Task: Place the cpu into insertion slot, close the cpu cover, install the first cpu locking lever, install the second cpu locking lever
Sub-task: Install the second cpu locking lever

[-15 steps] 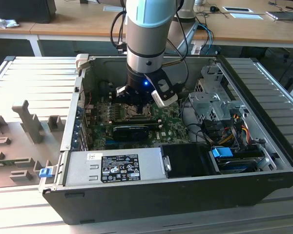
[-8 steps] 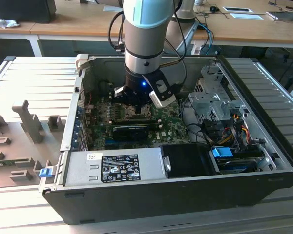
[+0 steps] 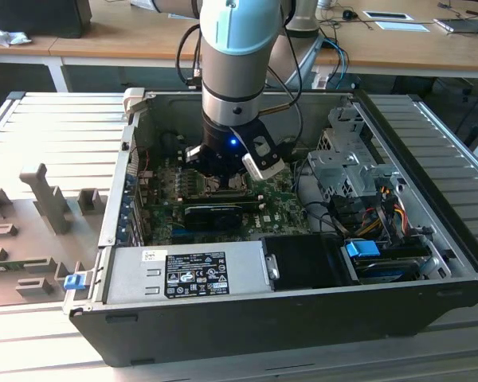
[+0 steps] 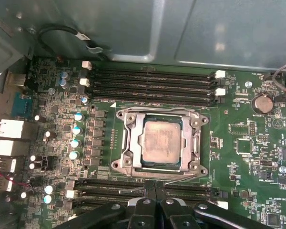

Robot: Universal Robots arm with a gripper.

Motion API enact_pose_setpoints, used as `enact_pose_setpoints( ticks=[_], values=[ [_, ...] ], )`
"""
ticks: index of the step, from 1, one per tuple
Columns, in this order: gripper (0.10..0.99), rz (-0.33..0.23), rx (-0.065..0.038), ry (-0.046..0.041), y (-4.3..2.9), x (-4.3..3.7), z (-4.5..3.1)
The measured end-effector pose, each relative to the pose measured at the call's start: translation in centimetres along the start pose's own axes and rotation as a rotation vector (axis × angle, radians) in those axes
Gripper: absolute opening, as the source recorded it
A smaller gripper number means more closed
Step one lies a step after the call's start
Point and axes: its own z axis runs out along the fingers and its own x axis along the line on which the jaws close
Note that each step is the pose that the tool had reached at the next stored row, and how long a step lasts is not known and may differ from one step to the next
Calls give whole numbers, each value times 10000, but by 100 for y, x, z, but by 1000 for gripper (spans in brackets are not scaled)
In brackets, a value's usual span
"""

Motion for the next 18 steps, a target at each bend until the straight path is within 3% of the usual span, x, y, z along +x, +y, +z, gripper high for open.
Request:
enact_pose_setpoints(
  ticks=[8, 12, 18],
  values=[
    [102, 0, -30, -3, -1, 30, 13],
    [102, 1, -211, -15, -5, 146, 73],
    [102, 1, -220, -16, -8, 157, 91]
  ],
)
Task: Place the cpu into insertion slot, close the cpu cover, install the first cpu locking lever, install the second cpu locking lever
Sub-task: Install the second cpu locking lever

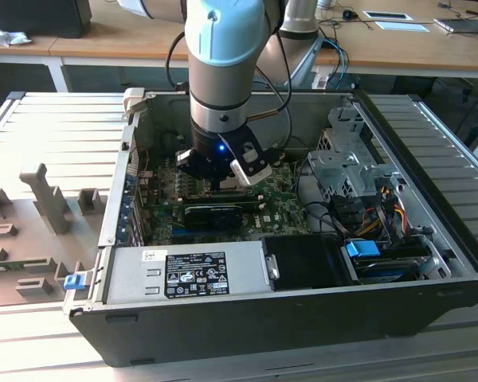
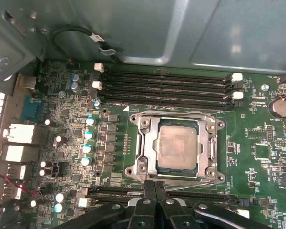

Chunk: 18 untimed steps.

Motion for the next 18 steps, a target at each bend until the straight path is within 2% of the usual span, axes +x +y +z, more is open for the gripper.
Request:
enact_pose_setpoints(
  ticks=[18],
  values=[
    [102, 0, -93, -6, -1, 33, 12]
  ],
)
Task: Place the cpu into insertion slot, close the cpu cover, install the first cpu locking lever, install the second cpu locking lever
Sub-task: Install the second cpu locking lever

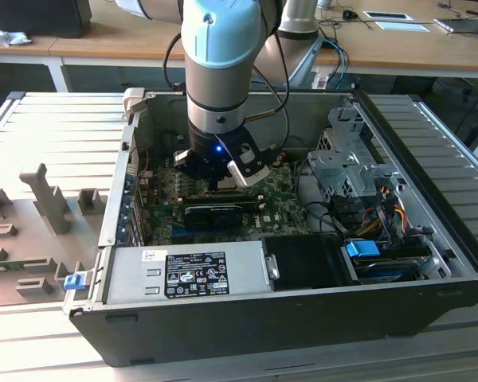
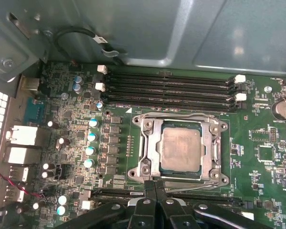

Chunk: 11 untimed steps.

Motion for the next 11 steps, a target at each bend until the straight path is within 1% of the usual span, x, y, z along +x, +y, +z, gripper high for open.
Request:
enact_pose_setpoints(
  ticks=[11],
  values=[
    [102, 0, -46, -3, 0, 16, 7]
  ],
)
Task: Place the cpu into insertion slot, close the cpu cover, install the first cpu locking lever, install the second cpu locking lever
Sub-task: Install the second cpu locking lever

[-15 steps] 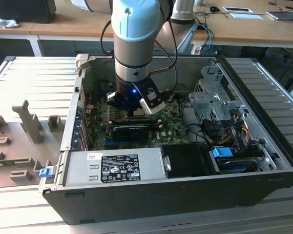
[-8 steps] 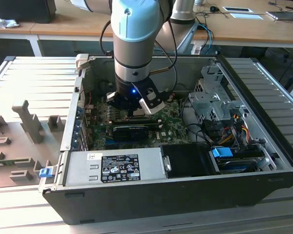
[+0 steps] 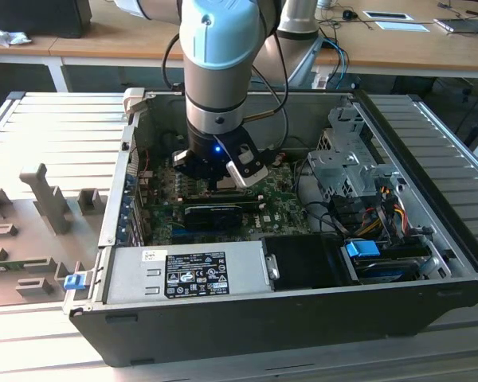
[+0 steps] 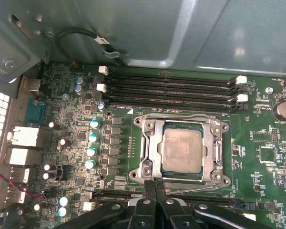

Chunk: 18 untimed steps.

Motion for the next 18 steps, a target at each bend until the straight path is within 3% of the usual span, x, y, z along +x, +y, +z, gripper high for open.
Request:
enact_pose_setpoints(
  ticks=[18],
  values=[
    [102, -22, -26, -2, -7, 8, 11]
  ],
)
